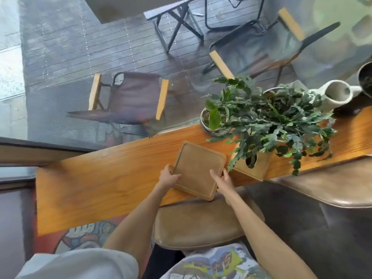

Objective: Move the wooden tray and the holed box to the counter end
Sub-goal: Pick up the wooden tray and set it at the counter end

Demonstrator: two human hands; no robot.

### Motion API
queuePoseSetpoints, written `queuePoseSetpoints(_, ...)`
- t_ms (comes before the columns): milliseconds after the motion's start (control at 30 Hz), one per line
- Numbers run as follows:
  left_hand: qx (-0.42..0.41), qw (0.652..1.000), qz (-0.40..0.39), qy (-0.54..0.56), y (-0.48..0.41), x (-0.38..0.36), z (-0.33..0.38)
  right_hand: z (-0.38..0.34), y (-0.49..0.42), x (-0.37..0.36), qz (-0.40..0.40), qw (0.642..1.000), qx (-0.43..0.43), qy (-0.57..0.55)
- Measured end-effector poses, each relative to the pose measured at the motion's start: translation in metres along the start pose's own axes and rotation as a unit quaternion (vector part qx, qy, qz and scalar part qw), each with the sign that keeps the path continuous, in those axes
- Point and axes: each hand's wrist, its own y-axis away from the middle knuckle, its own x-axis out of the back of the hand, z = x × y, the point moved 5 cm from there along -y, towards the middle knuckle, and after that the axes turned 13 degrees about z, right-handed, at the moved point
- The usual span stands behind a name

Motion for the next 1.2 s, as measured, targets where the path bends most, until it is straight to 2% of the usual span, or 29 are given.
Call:
queuePoseSetpoints(133,0.058,0.998,0.006,0.013,0.001,0.019,-0.028,-0.007,0.01,-0.021,-0.014,1.0,0.002,0.008)
queuePoseSetpoints(367,0.09,0.991,0.052,0.087,0.03,0.091,-0.113,-0.013,0.053,-0.082,-0.087,0.991,0.057,0.086)
queuePoseSetpoints(633,0.125,0.965,0.135,0.187,0.068,0.2,-0.222,-0.03,0.145,-0.222,-0.167,0.957,0.149,0.182)
queuePoseSetpoints(800,0.128,0.948,0.179,0.231,0.078,0.279,-0.286,-0.02,0.209,-0.322,-0.203,0.944,0.181,0.188)
queuePoseSetpoints(1000,0.098,0.963,0.166,0.187,0.026,0.361,-0.346,-0.011,0.244,-0.416,-0.158,0.945,0.204,0.203)
queuePoseSetpoints(1200,0.037,0.969,0.145,0.197,-0.06,0.388,-0.347,-0.036,0.204,-0.478,-0.072,0.954,0.224,0.185)
